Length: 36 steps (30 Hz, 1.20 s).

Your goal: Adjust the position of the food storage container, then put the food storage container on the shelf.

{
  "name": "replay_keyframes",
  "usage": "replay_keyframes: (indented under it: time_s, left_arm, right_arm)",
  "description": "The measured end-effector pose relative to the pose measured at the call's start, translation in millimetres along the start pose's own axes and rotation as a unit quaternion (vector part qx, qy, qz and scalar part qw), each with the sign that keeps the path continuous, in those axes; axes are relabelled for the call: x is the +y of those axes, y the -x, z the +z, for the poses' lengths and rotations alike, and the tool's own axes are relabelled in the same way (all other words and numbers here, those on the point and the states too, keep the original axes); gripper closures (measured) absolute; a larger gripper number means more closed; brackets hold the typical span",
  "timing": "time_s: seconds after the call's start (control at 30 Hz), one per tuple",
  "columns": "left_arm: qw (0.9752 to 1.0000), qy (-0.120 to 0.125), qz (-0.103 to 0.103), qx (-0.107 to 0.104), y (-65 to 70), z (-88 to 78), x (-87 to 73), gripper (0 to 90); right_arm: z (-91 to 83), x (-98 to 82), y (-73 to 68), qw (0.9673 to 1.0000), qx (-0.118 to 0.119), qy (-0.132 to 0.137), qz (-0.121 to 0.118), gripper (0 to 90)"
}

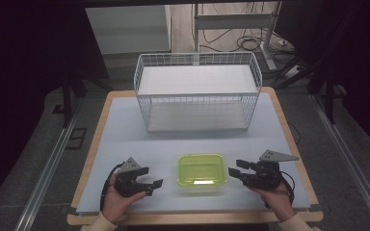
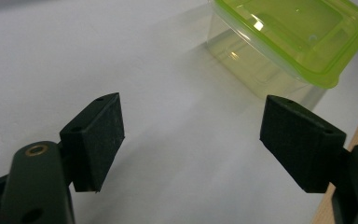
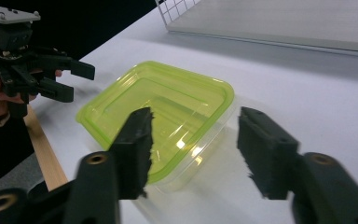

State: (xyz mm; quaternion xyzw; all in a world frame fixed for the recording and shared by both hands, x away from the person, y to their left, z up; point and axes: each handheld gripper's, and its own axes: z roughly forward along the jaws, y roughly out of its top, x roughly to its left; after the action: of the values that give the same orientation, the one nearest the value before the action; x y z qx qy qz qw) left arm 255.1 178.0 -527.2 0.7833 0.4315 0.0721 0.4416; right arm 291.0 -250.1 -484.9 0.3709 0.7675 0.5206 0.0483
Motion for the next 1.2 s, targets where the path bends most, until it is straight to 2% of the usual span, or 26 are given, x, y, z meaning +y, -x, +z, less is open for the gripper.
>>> replay_keyframes:
  time_s: [0.13, 0.27, 0.4, 0.57, 0.63, 0.9, 1.07, 1.2]
  left_arm:
    - [1.0, 0.001, 0.0, -0.005, 1.8, -0.4, 2.8, 21.7]
    - [0.9998, 0.003, -0.006, -0.02, 5.2, -0.9, 7.1, 21.9]
    - [0.9993, 0.006, -0.02, -0.032, 6.8, -0.4, 11.7, 22.1]
    - [0.9985, 0.006, -0.036, -0.041, 7.9, 3.7, 17.5, 22.1]
    - [0.9982, 0.002, -0.039, -0.044, 9.3, 6.7, 20.0, 22.1]
    - [0.9949, -0.004, -0.066, -0.077, 12.8, 16.1, 31.6, 22.5]
    - [0.9928, -0.015, -0.083, -0.085, 12.2, 23.6, 35.3, 24.9]
    - [0.9883, -0.013, -0.112, -0.102, 9.3, 32.4, 38.0, 25.2]
  right_arm:
    - [2.2, -0.6, 0.0, 0.9999, -0.003, -0.008, -0.007, 35.1]
    - [4.8, 0.4, -0.3, 0.9999, 0.0, -0.009, -0.005, 32.4]
    - [7.3, 1.2, 2.7, 0.9999, 0.008, -0.012, 0.001, 32.6]
    - [8.5, 2.5, 4.6, 0.9993, 0.017, -0.023, 0.026, 36.5]
    - [10.6, 2.6, 4.3, 0.9992, 0.016, -0.03, 0.022, 38.7]
    - [23.1, 2.9, 2.9, 0.9974, 0.028, -0.051, 0.042, 42.8]
    - [30.6, 3.0, 4.7, 0.9963, 0.032, -0.057, 0.057, 45.2]
    - [35.0, 3.6, 8.4, 0.995, 0.033, -0.059, 0.074, 47.3]
